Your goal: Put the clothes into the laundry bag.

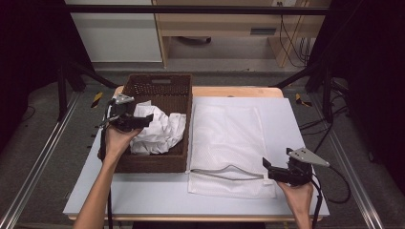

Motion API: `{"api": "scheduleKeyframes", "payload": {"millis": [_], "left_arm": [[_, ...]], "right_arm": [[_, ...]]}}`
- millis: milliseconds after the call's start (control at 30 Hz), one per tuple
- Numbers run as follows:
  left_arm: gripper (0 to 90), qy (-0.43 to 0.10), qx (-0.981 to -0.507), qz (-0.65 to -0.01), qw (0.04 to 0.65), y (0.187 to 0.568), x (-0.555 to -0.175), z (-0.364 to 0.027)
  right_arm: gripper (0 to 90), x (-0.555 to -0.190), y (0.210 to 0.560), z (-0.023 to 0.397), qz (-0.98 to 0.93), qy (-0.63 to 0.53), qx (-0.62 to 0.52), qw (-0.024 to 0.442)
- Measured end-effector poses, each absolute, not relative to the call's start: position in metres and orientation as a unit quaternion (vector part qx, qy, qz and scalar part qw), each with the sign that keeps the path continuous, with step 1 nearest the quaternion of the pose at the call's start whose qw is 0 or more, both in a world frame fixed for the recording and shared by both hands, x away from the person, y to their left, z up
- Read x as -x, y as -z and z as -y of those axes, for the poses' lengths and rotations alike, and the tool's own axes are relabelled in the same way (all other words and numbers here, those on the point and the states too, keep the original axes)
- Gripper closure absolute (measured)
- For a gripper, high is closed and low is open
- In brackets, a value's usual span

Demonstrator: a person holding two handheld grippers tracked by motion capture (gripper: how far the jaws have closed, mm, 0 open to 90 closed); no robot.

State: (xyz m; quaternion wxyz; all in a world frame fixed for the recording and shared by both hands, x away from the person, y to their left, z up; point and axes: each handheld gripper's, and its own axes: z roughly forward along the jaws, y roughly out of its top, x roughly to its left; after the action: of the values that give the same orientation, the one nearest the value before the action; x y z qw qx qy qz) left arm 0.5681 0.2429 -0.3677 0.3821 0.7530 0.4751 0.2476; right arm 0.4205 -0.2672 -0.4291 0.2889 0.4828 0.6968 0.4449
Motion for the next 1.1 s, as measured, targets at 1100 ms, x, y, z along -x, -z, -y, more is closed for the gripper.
{"api": "scheduleKeyframes", "payload": {"millis": [1100], "left_arm": [[0.8, -0.187, -0.813, -0.505, 0.220, 0.413, -0.595, -0.221]], "right_arm": [[4.4, -0.423, 0.434, 0.268, -0.701, -0.440, -0.488, 0.276]]}}
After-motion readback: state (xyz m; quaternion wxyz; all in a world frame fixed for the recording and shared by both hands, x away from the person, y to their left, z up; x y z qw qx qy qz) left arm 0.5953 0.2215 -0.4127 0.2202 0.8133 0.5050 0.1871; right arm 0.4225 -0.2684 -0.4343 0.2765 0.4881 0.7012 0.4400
